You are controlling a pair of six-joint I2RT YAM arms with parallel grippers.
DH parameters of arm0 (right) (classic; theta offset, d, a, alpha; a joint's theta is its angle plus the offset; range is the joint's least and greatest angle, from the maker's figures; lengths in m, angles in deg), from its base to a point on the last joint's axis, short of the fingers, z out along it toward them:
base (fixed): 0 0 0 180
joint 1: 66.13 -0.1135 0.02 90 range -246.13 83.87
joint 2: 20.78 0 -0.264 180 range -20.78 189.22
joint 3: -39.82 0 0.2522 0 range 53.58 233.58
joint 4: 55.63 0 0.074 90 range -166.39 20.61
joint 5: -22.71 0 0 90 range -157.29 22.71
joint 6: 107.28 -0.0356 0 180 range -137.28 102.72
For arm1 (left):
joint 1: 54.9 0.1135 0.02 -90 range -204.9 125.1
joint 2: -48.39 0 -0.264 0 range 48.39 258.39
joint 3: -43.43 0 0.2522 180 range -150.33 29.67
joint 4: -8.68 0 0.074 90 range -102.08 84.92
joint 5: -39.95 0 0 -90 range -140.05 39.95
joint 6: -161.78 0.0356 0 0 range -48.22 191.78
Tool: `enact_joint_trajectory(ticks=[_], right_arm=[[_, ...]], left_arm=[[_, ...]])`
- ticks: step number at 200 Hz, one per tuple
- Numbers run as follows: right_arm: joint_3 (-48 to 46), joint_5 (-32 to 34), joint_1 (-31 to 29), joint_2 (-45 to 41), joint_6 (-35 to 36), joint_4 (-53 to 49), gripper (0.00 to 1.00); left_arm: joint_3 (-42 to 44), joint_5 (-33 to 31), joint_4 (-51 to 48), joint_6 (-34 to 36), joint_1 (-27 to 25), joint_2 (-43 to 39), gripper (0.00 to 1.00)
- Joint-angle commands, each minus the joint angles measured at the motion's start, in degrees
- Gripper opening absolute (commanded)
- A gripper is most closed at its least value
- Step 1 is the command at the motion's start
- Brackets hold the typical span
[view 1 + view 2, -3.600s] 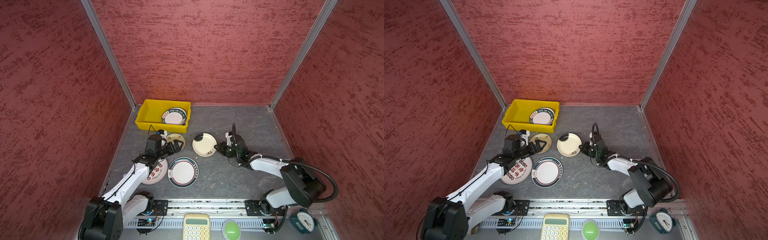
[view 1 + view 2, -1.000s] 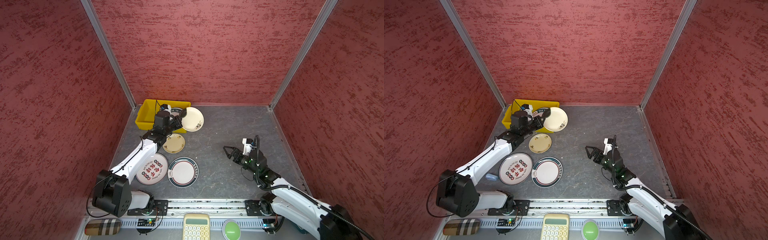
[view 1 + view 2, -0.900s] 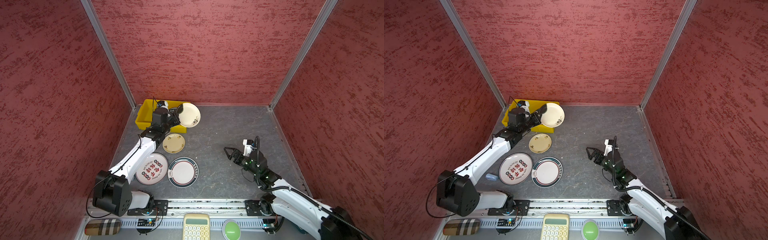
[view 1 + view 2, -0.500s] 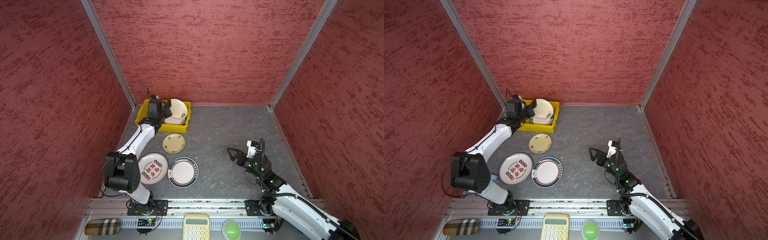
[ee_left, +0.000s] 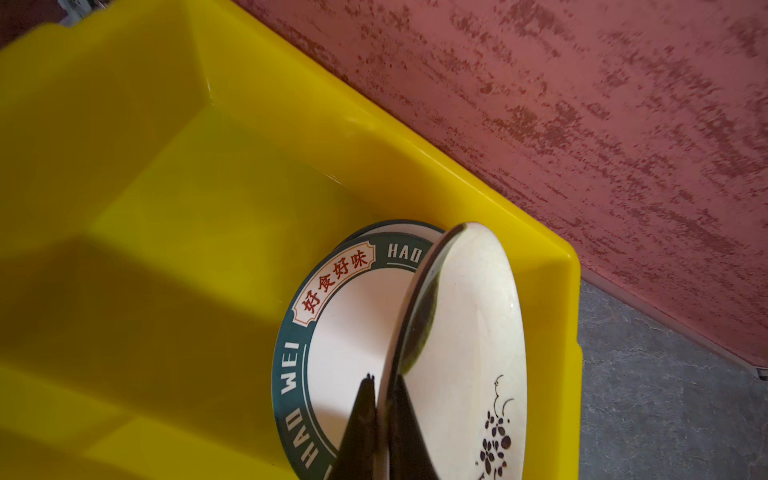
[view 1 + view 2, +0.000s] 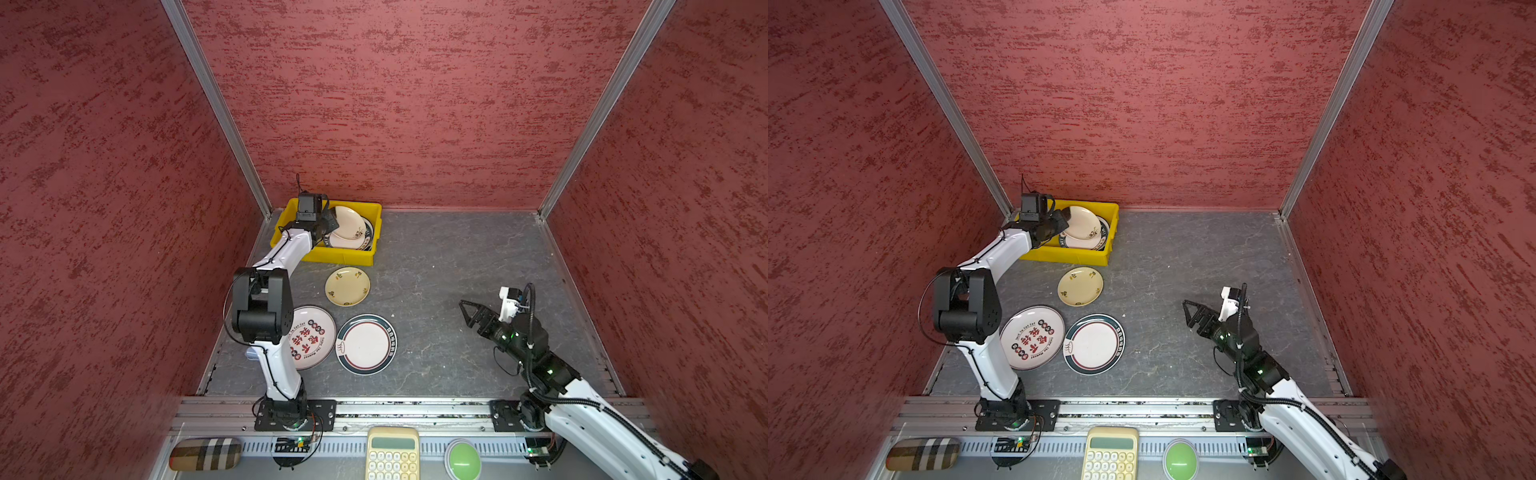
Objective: Place the plates into the plastic bin on the countertop
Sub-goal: 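Carry the cream plate into the yellow bin with left gripper while right withdraws, then lower the cream plate onto the green-rimmed plate, open left gripper and pull back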
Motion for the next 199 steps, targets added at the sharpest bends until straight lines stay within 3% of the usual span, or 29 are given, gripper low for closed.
enact_joint_trajectory(ticks=[1,19,30,49,68,81,98,106,199], right_arm=[[-0.81,1.56,-0.22,-0.18,-0.43,-0.31,0.99],[-0.72,1.27,-0.24,-0.04,-0.15,-0.65,0.99],[-0.61,1.34,-0.17,-0.12,-0.05,-1.28,0.99],[-0.76,0.93,-0.16,-0.52,-0.04,-1.56,0.99],[-0.81,0.39,-0.19,-0.92,-0.31,-1.32,0.99],[-0.14,-0.35,-0.23,-0.85,0.06,-1.02,0.99],[1.64,-0.41,-0.18,-0.77,0.51,-2.45,0.99],[2.44,-0.15,-0.24,-0.83,0.85,-3.51,0.99],[4.07,-2.94,-0.17,-3.80,-1.11,-4.74,0.99]], left_arm=[[-2.35,1.16,-1.79,0.36,-0.42,2.05,0.00],[-3.21,1.83,-1.76,-0.29,-0.53,3.76,0.00],[-4.03,2.40,-2.13,-0.66,-0.60,4.86,0.15],[-6.14,3.79,-3.32,-0.76,-1.02,6.91,0.29],[-7.12,3.81,-4.35,-1.11,-1.67,7.90,0.34],[-6.84,4.15,-3.97,-2.23,-1.83,7.87,0.57],[-6.42,3.66,-3.49,-2.14,-2.30,7.31,0.79],[-6.33,3.39,-3.11,-1.51,-2.59,6.93,1.00],[-2.60,2.05,-1.92,-1.81,-3.85,0.86,0.99]])
